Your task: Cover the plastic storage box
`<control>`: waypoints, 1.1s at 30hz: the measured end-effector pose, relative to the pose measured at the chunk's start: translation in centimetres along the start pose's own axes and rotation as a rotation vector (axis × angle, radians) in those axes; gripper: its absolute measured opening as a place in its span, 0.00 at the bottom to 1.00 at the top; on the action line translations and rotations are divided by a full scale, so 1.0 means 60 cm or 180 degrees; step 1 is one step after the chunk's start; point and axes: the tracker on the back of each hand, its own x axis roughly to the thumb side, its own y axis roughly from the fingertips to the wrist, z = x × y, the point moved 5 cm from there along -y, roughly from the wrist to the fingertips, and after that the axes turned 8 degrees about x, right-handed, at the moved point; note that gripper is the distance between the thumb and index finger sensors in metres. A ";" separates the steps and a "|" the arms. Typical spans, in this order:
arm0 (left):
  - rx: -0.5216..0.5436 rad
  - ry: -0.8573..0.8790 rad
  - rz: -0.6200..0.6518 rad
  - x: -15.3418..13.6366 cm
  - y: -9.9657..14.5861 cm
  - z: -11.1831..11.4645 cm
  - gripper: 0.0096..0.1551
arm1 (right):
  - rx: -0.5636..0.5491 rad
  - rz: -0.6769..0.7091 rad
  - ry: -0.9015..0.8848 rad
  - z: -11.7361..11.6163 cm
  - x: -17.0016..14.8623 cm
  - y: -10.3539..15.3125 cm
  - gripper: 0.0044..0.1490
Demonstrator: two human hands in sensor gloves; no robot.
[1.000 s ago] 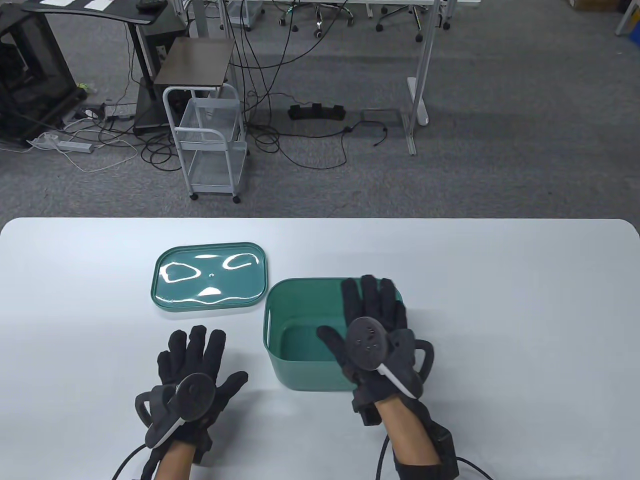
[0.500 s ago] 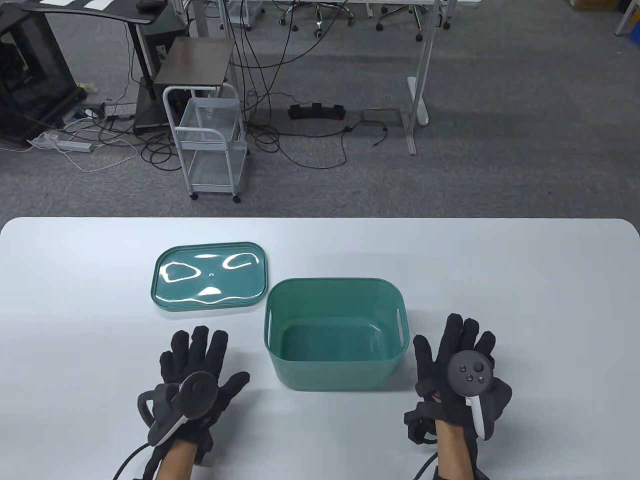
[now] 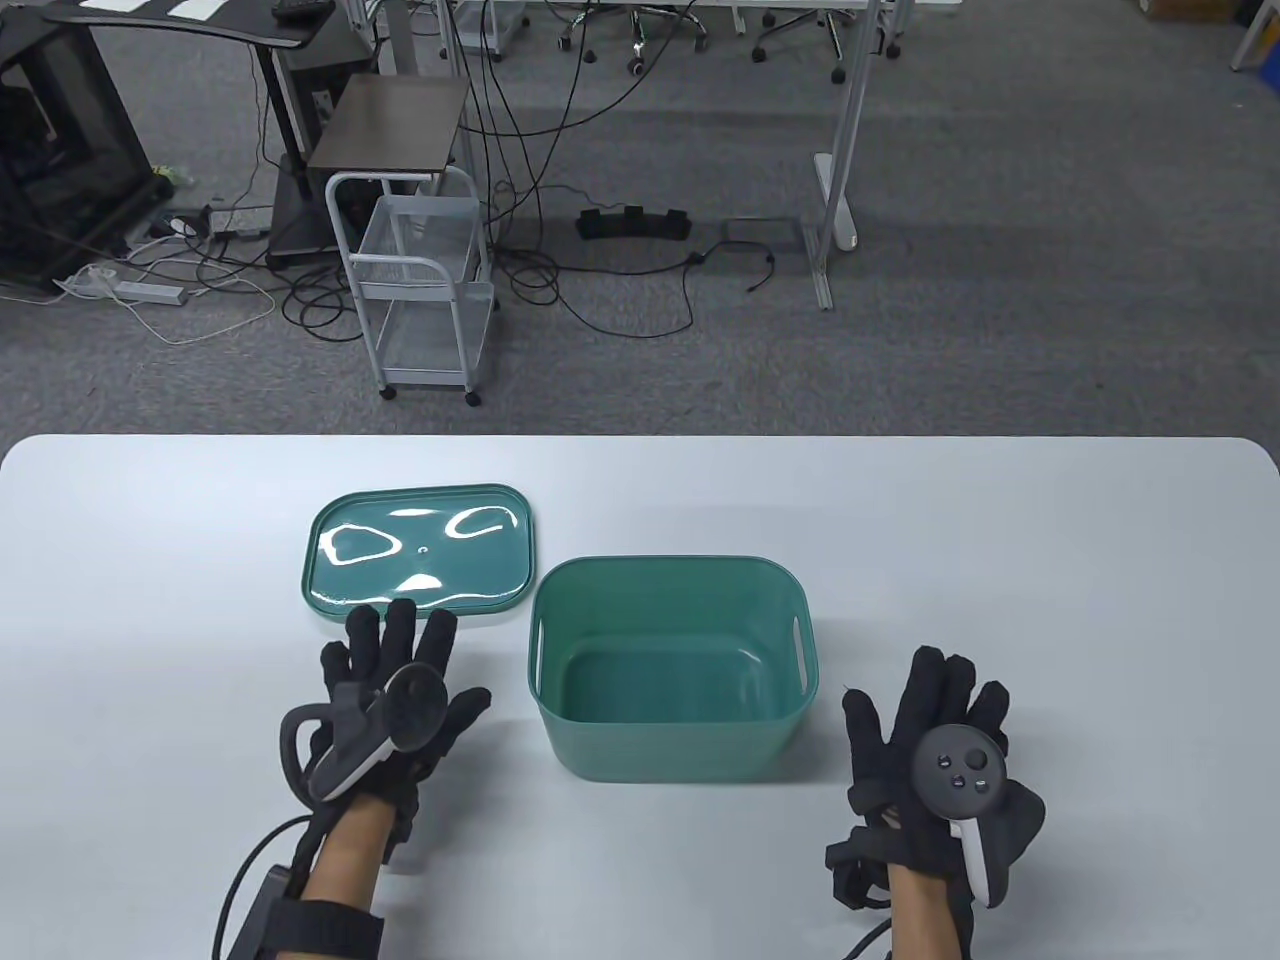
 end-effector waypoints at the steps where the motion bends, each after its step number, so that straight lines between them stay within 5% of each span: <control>1: -0.0109 -0.0111 -0.0023 -0.010 -0.020 0.005 0.52 | 0.0004 0.0003 0.0003 0.000 0.000 0.000 0.59; 11: -0.0915 -0.0104 -0.0425 -0.090 -0.107 0.083 0.55 | -0.0020 0.0058 0.0019 -0.001 0.002 -0.002 0.58; 16: -0.1188 0.0035 -0.0542 -0.100 -0.128 0.114 0.45 | 0.0016 0.0037 0.0058 -0.004 0.001 -0.005 0.58; 19: -0.0932 -0.0072 -0.0574 -0.099 -0.135 0.110 0.39 | 0.0028 0.0032 0.0050 -0.004 0.002 -0.006 0.58; 20: -0.0890 -0.0176 -0.0524 -0.097 -0.137 0.107 0.19 | 0.0026 0.0037 0.0047 -0.004 0.002 -0.005 0.58; 21: -0.0847 -0.0292 -0.0490 -0.095 -0.139 0.103 0.41 | 0.0024 0.0041 0.0047 -0.004 0.002 -0.006 0.58; 28: -0.0667 -0.0642 -0.0135 -0.066 -0.125 0.085 0.22 | 0.0022 0.0072 0.0056 -0.005 0.004 -0.006 0.58; 33: -0.0645 -0.0632 0.0216 -0.046 -0.096 0.082 0.22 | 0.0029 0.0085 0.0078 -0.007 0.004 -0.004 0.58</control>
